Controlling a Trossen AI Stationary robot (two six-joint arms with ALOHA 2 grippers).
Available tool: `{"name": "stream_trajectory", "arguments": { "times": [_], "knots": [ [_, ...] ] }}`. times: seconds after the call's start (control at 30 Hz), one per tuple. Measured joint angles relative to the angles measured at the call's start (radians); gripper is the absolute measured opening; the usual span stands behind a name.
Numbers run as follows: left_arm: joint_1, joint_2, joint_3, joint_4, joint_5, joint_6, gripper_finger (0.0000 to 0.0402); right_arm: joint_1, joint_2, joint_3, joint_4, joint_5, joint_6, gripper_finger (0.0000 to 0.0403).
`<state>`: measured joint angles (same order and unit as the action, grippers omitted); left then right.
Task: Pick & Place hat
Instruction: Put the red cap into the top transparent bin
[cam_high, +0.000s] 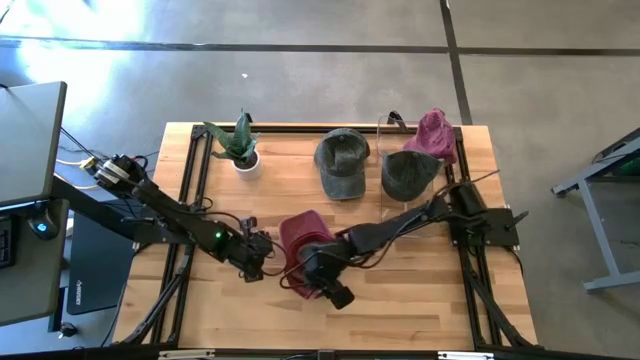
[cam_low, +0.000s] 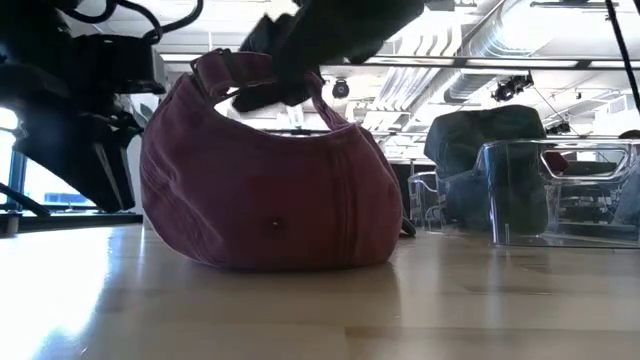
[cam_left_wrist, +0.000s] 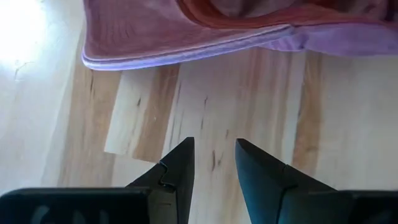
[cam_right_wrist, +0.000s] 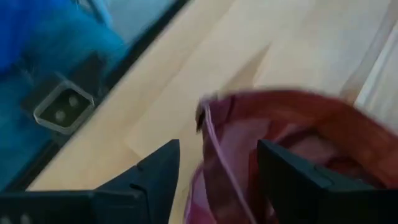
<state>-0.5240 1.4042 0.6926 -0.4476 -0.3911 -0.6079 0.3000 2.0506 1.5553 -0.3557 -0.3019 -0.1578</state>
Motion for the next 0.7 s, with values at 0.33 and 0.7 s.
{"name": "stream_trajectory", "arguments": {
  "times": [0.33, 0.7],
  "knots": [
    [0.0, 0.0, 0.0, 0.038, 0.003, 0.002, 0.0111, 0.001, 0.048, 0.067, -0.103, -0.049, -0.062, 0.0025],
    [0.0, 0.008, 0.0, 0.043, 0.009, 0.0, 0.0111, -0.085, 0.004, 0.067, -0.137, 0.177, 0.152, 0.0005]
  ]
}}
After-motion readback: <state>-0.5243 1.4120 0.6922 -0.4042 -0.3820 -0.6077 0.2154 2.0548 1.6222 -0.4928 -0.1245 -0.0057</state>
